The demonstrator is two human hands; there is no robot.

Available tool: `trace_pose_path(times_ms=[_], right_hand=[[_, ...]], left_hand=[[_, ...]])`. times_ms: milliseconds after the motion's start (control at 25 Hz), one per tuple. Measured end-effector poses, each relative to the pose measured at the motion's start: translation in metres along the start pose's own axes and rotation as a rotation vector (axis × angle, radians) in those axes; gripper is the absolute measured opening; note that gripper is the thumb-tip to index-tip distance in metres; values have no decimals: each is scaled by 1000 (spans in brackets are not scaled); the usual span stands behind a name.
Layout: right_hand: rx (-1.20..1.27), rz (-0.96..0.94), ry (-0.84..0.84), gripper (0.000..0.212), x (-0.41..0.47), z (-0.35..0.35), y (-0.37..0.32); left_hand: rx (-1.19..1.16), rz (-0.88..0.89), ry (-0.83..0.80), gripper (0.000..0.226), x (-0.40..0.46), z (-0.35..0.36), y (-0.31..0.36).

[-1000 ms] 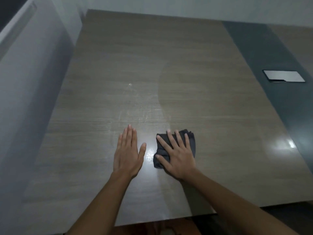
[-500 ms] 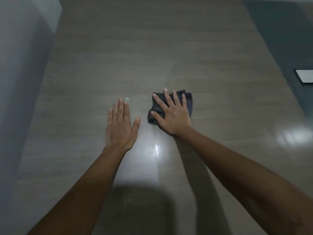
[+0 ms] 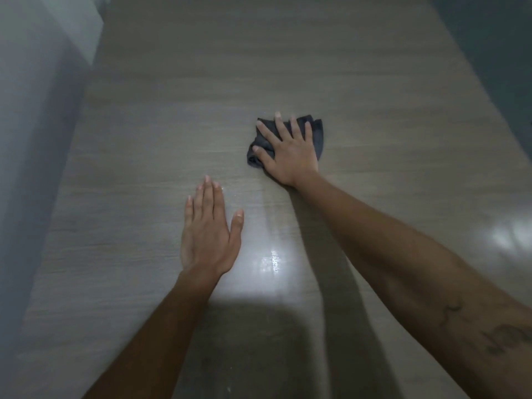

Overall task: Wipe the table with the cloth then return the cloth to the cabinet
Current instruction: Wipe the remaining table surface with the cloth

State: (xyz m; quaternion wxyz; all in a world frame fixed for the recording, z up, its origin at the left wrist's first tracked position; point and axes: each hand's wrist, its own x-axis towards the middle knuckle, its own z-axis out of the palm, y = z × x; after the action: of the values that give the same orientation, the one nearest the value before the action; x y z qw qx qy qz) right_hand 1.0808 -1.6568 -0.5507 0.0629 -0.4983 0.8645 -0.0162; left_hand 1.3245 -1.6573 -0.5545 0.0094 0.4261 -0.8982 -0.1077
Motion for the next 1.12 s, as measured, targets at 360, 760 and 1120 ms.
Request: trace_pose_path(times_ms=[360,760,1120], right_hand=[[51,-152,11,67,-250,17,-47],[79,-190,-11,69,-402,24,-73],[39,65,22,71,-176,16,-78]], left_hand=[[-102,-47,-29,74,-83,-18,-26],[-26,-24,-76,79,-123,-21,-75],[3,6,4,75,-42,-16,-79]])
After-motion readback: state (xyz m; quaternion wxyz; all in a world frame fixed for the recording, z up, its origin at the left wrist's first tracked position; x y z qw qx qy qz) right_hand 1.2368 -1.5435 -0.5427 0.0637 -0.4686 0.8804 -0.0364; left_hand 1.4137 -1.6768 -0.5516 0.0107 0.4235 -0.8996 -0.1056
